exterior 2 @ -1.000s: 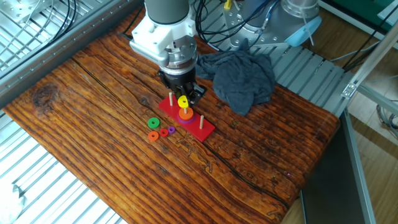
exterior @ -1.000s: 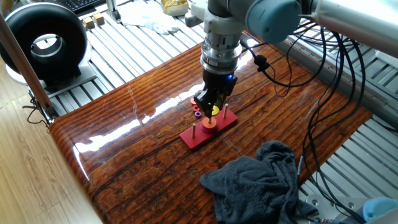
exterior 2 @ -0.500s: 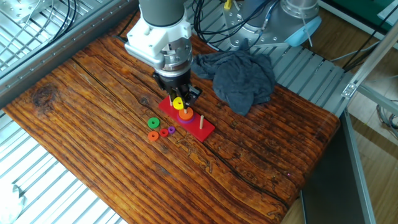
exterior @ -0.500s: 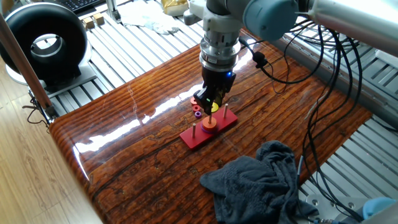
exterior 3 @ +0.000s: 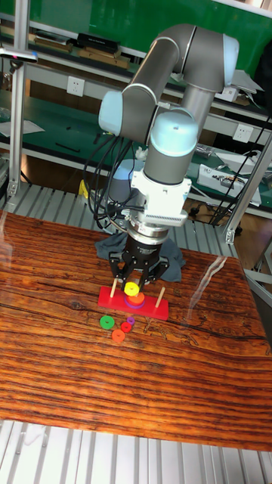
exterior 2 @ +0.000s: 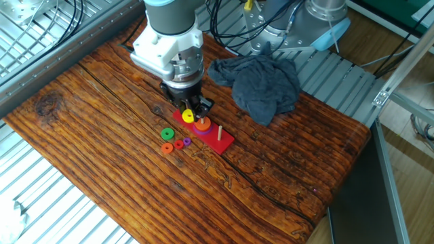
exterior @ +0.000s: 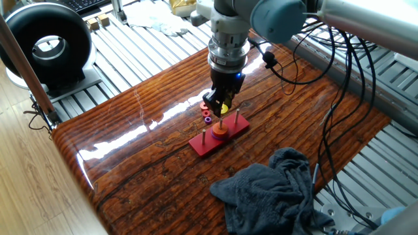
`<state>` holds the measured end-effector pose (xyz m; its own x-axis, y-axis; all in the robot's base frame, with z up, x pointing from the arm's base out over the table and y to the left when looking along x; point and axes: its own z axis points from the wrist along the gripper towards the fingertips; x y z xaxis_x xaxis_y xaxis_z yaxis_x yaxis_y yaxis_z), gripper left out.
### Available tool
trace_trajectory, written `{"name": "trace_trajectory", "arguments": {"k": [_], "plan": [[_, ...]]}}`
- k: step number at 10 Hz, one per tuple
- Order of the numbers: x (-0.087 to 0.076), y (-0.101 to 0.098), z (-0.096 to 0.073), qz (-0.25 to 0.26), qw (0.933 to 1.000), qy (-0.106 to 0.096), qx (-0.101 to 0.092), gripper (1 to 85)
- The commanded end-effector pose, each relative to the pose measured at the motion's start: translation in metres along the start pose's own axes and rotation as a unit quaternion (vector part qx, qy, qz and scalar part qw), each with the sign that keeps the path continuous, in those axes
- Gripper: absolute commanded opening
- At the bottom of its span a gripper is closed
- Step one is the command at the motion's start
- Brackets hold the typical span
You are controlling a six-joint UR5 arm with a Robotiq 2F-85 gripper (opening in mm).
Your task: Take out one Hanoi block and throw it aside
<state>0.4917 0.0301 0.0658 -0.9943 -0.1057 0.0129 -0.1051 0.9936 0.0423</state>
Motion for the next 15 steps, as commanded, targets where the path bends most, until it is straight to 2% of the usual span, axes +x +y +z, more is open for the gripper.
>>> {"name": "trace_trajectory", "arguments": {"k": [1,5,15], "plan": [[-0.009,-0.001,0.003,-0.003,1.0,-0.005,-0.004,38.7],[-0.017,-0.01,0.015,-0.015,0.9999,-0.007,-0.005,38.7],[-0.032,-0.013,0.037,-0.021,0.9995,-0.023,-0.006,38.7]]}}
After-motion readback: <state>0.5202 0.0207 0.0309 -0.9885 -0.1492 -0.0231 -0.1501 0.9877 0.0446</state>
